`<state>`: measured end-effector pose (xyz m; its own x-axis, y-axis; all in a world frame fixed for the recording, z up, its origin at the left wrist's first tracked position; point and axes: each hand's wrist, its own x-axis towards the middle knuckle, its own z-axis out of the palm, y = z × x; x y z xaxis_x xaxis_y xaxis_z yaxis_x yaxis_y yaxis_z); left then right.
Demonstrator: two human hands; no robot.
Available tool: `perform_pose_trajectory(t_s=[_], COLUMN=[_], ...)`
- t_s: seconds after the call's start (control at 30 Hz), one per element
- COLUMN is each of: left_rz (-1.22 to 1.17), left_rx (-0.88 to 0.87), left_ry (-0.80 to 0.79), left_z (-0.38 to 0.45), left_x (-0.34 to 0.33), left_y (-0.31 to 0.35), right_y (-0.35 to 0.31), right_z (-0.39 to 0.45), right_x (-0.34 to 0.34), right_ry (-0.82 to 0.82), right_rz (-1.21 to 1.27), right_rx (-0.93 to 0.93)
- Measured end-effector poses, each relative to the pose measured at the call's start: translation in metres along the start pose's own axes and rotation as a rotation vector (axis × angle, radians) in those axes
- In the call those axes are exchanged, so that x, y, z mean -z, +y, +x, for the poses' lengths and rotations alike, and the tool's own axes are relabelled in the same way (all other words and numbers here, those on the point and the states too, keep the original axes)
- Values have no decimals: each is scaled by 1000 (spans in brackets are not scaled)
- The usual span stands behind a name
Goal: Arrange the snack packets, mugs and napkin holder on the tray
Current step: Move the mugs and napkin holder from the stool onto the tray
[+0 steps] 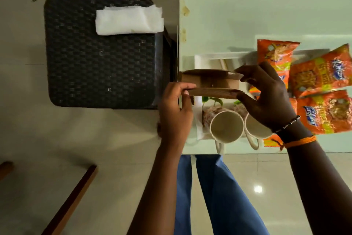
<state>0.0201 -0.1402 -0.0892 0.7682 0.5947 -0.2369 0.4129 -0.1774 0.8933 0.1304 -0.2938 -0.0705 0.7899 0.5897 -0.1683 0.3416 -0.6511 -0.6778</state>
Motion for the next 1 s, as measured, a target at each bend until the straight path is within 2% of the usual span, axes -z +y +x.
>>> perform_pose_trajectory(t_s=[0.27,0.5,0.7,0.83,0.9,1.0], left_rz=[37,82,89,47,-11,-96], left_rx=[84,171,223,234,257,282], left_ry=[-26,-50,-65,-39,-7,44], left_z=[-26,-26,-20,-13,-5,13], left_x=[-53,-72,-71,-59,-48,-26], left_y=[4,-12,-19,-23,-24,-27], right_y=[48,65,60,56,49,23], right_z=[-13,-14,-5,7,16,35], right_x=[15,15,17,21,19,5], right_ry=[-77,-117,-204,-307,-286,-201], right_rz=[-16,-6,-16,-138,-184,-60], right_rx=[-48,-61,-142,-150,-118,-89])
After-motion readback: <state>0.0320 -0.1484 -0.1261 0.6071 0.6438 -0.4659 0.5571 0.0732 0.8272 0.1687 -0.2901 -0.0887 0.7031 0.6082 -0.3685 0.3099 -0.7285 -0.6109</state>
